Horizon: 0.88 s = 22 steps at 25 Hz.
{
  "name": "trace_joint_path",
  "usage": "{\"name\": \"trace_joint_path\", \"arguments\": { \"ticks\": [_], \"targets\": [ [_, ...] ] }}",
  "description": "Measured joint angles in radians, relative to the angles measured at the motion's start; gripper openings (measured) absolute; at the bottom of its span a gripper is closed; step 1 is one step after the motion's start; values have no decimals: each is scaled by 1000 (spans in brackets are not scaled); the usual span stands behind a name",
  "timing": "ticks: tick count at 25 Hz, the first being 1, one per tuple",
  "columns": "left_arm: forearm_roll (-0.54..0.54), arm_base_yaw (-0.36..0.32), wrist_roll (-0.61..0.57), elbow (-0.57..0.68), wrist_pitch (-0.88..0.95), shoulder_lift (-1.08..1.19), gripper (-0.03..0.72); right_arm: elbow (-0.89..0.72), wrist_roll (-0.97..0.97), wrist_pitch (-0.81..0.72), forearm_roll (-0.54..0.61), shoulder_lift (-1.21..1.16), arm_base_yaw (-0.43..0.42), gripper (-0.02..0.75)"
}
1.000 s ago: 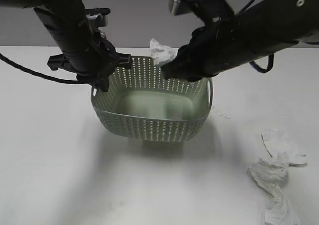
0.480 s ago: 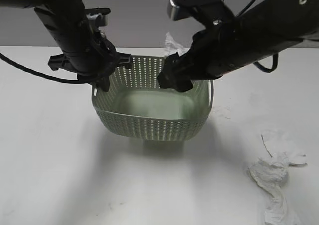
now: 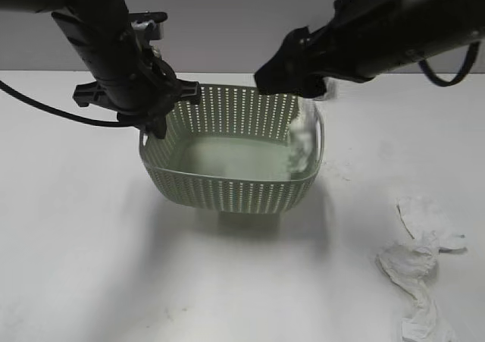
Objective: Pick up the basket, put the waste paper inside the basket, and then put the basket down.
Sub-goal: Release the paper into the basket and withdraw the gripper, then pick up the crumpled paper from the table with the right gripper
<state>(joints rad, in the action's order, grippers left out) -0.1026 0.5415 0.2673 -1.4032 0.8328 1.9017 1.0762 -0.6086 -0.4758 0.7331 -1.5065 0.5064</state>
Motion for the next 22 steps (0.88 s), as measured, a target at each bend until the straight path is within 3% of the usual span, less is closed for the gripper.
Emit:
{"name": "trace_joint_path", "arguments": {
  "ticks": [3,8,10,16,19,22],
  "targets": [
    [0,0,0,0,3,0,0,1,-78,-2,111,-50,20,563],
    [1,0,0,0,5,0,0,1,-54,-8,104,-70,-3,561],
    [1,0,0,0,5,0,0,1,24,-19,25,-50,-35,561],
    [1,0,0,0,5,0,0,-50,398,-88,-458,1,-166,561],
    [1,0,0,0,3,0,0,-182,493,-47,-583,2,-198,561],
    [1,0,0,0,3,0,0,-326,616,88,-669,2,-223,561]
  ]
}}
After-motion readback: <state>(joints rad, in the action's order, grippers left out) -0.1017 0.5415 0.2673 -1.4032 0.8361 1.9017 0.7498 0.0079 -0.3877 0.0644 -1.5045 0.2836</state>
